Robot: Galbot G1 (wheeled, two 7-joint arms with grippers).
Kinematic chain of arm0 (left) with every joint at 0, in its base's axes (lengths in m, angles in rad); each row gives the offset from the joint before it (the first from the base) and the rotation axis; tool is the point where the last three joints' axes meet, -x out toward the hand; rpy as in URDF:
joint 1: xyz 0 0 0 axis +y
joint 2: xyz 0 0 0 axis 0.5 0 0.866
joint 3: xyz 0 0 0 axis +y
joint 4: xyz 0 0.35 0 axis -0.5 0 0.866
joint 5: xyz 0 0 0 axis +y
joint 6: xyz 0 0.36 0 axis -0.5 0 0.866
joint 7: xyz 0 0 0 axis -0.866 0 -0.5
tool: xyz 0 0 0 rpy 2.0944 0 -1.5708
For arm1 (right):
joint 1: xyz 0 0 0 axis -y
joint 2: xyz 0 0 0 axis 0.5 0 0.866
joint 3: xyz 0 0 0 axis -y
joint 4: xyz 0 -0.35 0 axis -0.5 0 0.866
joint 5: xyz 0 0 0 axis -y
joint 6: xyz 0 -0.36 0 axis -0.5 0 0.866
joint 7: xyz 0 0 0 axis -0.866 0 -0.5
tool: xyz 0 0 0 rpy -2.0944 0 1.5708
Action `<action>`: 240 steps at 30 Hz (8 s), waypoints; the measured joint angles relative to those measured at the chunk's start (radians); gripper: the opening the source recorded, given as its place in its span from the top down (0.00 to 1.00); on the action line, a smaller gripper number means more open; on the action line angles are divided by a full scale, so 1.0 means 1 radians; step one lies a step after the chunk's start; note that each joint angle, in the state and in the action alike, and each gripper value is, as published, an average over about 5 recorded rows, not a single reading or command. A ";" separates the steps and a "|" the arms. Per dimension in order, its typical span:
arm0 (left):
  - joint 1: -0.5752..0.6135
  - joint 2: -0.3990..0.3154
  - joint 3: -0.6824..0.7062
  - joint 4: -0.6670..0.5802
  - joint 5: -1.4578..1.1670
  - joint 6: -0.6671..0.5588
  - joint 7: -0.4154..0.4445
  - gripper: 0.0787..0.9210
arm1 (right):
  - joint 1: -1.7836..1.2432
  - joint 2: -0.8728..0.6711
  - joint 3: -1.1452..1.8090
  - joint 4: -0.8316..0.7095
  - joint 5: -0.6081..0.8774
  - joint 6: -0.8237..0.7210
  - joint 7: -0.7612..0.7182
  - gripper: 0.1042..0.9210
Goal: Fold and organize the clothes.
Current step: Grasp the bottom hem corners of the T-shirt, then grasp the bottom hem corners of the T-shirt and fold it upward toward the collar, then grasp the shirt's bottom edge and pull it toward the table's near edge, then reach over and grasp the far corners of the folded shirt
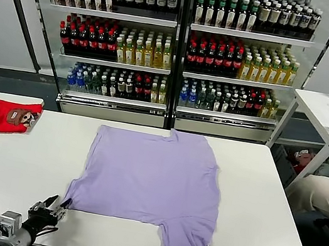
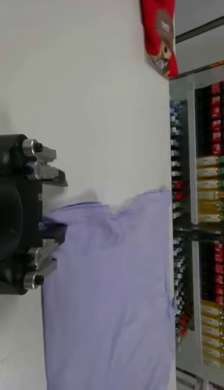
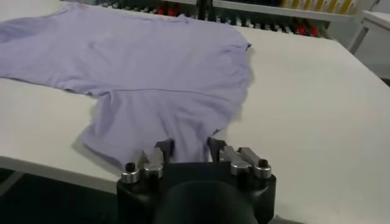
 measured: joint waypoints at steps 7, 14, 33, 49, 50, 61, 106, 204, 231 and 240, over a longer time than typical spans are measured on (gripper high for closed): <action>0.022 -0.008 -0.002 -0.022 -0.002 -0.012 0.002 0.92 | -0.021 -0.028 0.049 0.049 0.027 -0.003 -0.034 0.98; 0.096 0.010 -0.039 -0.090 -0.012 -0.020 -0.018 0.99 | -0.097 -0.063 0.168 0.141 0.066 -0.015 -0.075 0.99; 0.322 0.044 -0.177 -0.264 -0.036 -0.050 -0.043 0.99 | -0.194 -0.057 0.270 0.256 0.069 -0.022 -0.116 0.99; -0.010 -0.018 -0.031 -0.112 0.080 -0.033 -0.016 0.99 | 0.159 -0.012 0.142 0.083 0.082 -0.084 -0.081 0.99; -0.029 -0.020 -0.022 -0.098 0.086 -0.033 -0.014 0.99 | 0.178 -0.010 0.134 0.072 0.082 -0.086 -0.080 0.99; -0.200 -0.041 0.054 0.046 0.126 -0.029 0.014 0.99 | 0.353 0.018 0.047 -0.053 0.079 -0.107 -0.067 0.99; -0.161 -0.061 0.044 0.079 0.064 0.035 0.010 0.42 | 0.261 0.069 0.042 -0.080 0.105 -0.161 0.002 0.45; -0.688 -0.011 0.126 0.541 0.114 0.104 0.240 0.12 | 1.302 0.404 -0.206 -1.141 0.052 -0.135 -0.062 0.12; -0.724 -0.033 0.146 0.587 0.115 0.117 0.295 0.62 | 1.297 0.425 -0.197 -1.177 0.073 -0.128 -0.065 0.73; -0.700 -0.026 0.146 0.557 0.101 0.089 0.283 0.92 | 1.263 0.390 -0.195 -1.071 0.101 -0.104 -0.072 0.99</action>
